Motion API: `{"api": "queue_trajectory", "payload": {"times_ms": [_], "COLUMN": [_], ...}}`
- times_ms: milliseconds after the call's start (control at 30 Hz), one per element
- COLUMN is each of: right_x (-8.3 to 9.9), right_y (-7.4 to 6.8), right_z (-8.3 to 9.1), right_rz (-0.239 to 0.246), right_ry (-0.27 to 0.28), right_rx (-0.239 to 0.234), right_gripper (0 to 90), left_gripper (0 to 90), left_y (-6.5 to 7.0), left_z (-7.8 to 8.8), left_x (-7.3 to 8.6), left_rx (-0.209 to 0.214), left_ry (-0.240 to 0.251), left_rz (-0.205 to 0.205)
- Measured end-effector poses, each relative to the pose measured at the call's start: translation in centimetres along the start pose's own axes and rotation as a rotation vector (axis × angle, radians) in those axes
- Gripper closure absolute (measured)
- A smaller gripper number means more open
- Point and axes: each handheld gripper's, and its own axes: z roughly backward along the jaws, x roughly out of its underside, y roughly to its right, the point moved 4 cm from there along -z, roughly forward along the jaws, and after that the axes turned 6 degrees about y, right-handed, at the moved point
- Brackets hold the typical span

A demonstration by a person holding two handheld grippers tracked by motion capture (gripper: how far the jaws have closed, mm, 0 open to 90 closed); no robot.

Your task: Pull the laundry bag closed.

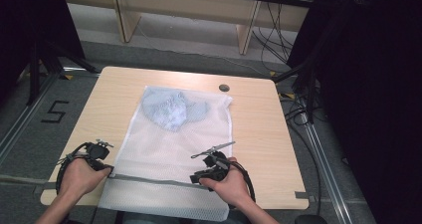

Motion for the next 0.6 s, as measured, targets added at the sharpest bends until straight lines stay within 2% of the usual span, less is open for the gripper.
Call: {"api": "queue_trajectory", "payload": {"times_ms": [33, 100, 133, 200, 233, 267, 333, 367, 400, 467, 533, 600], "right_x": [-0.1, -0.6, -0.7, -1.1, -1.3, -1.4, -1.7, -1.7, -1.9, -2.1, -2.4, -2.9], "right_y": [-0.3, -0.8, -1.1, -1.5, -1.7, -1.9, -2.4, -2.7, -2.8, -3.2, -3.5, -4.0], "right_z": [-0.2, -0.9, -1.1, -1.8, -2.1, -2.4, -3.0, -3.3, -3.7, -4.2, -4.8, -5.4], "right_rz": [-0.01, 0.02, 0.009, 0.028, 0.032, 0.042, 0.049, 0.032, 0.065, 0.067, 0.081, 0.084], "right_ry": [-0.008, -0.001, -0.015, -0.011, -0.016, -0.018, -0.027, -0.044, -0.039, -0.048, -0.054, -0.049], "right_rx": [-0.002, -0.019, -0.016, -0.034, -0.035, -0.042, -0.044, -0.045, -0.051, -0.062, -0.054, -0.079], "right_gripper": [73.2, 73.2, 73.3, 73.2, 73.2, 73.2, 73.4, 73.4, 73.4, 73.3, 73.3, 73.3], "left_gripper": [89.3, 89.3, 89.3, 89.3, 89.3, 89.3, 89.2, 89.2, 89.3, 89.3, 89.3, 89.3], "left_y": [0.0, -0.1, -0.3, -0.3, -0.5, -0.4, -0.6, -0.5, -0.6, -0.8, -0.9, -0.9], "left_z": [0.1, 0.0, -0.1, -0.2, -0.2, -0.3, -0.3, -0.3, -0.4, -0.4, -0.5, -0.5], "left_x": [0.0, 0.0, 0.1, 0.1, 0.1, 0.1, 0.1, 0.1, 0.1, 0.2, 0.3, 0.4], "left_rx": [-0.006, -0.006, -0.011, -0.007, -0.004, 0.0, 0.005, 0.006, 0.008, 0.006, 0.002, 0.005], "left_ry": [-0.008, -0.011, -0.016, -0.015, -0.016, -0.014, -0.019, -0.02, -0.019, -0.024, -0.046, -0.042], "left_rz": [-0.009, -0.005, -0.012, 0.014, 0.002, 0.02, 0.016, 0.034, 0.031, 0.02, 0.023, 0.027]}}
